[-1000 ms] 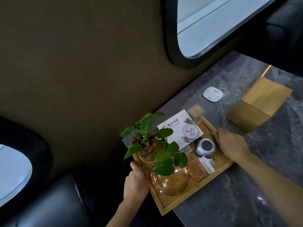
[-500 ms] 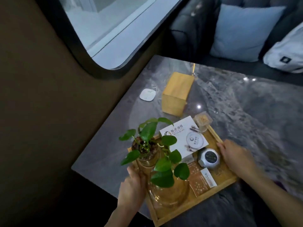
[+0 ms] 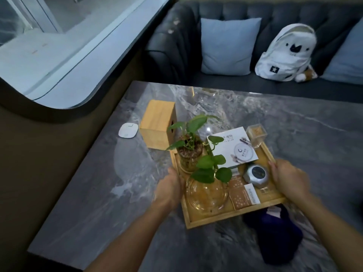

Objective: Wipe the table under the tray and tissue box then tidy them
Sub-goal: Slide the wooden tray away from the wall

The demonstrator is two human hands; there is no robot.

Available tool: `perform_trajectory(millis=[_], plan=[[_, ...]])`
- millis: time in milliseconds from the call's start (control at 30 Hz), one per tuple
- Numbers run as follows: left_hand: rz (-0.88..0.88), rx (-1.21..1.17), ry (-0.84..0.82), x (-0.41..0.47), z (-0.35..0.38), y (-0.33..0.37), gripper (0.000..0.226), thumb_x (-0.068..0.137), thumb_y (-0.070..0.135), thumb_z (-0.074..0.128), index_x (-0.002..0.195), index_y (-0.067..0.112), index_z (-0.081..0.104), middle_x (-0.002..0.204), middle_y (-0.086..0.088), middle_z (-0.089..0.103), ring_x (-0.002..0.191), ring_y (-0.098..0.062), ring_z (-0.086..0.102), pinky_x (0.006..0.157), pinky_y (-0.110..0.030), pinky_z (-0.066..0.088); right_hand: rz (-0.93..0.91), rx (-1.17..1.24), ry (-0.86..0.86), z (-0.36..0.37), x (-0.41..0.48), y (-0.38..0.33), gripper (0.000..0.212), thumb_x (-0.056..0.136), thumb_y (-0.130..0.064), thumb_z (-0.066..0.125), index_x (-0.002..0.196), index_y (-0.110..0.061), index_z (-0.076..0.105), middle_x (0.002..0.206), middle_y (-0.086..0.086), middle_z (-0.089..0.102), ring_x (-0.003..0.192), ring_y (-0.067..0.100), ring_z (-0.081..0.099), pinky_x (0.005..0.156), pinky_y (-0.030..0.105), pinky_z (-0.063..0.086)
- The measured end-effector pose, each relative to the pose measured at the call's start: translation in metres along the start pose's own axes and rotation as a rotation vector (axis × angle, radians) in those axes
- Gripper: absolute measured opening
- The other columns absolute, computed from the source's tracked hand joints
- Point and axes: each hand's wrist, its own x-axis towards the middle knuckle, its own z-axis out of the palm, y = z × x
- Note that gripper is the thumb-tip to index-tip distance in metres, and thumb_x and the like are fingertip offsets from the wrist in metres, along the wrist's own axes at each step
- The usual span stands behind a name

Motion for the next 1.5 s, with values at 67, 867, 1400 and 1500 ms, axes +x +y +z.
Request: perform_trajectory(millis=[67, 867, 1400, 1500], plan=[[0.052, -0.035, 0.021, 0.014, 0.002, 0.009, 0.031, 0.096, 0.020, 0.037, 0.114, -0.005, 0.041, 0.106, -0.028, 0.065, 0.097, -0.044, 0.063, 0.083, -0.051, 0.051, 0.012, 0.011, 0.004, -0.001, 0.009, 0.005, 0.036, 0.095, -0.030, 0.037, 0.086, 0.002, 0.053, 0.091, 0.026, 0.064, 0.081, 0.044, 0.062, 0.066, 0.044, 0.046], [0.081, 0.111, -0.051, 0.085, 0.017, 0.044, 0.022, 0.096, 0.019, 0.034, 0.108, 0.001, 0.038, 0.111, -0.027, 0.064, 0.101, -0.046, 0.061, 0.082, -0.050, 0.047, 0.151, 0.089, -0.071, 0.020, 0.039, 0.020, 0.039, 0.097, -0.031, 0.030, 0.093, 0.002, 0.050, 0.102, 0.026, 0.063, 0.091, 0.044, 0.060, 0.074, 0.046, 0.045], [0.040, -0.129, 0.145, 0.028, 0.033, 0.010, 0.027, 0.091, 0.028, 0.050, 0.110, 0.009, 0.058, 0.112, -0.014, 0.061, 0.099, -0.028, 0.058, 0.083, -0.038, 0.047, 0.197, 0.282, 0.023, -0.002, -0.034, 0.031, 0.027, 0.092, -0.027, 0.047, 0.103, -0.003, 0.055, 0.106, 0.019, 0.058, 0.095, 0.034, 0.053, 0.088, 0.047, 0.039], [0.094, -0.083, 0.188, 0.011, 0.048, -0.008, 0.030, 0.090, 0.020, 0.053, 0.115, 0.004, 0.057, 0.115, -0.018, 0.061, 0.106, -0.034, 0.056, 0.090, -0.044, 0.047, 0.137, 0.366, -0.020, -0.003, -0.064, 0.026, 0.035, 0.088, -0.036, 0.053, 0.108, -0.007, 0.055, 0.109, 0.015, 0.059, 0.098, 0.030, 0.053, 0.089, 0.044, 0.040]])
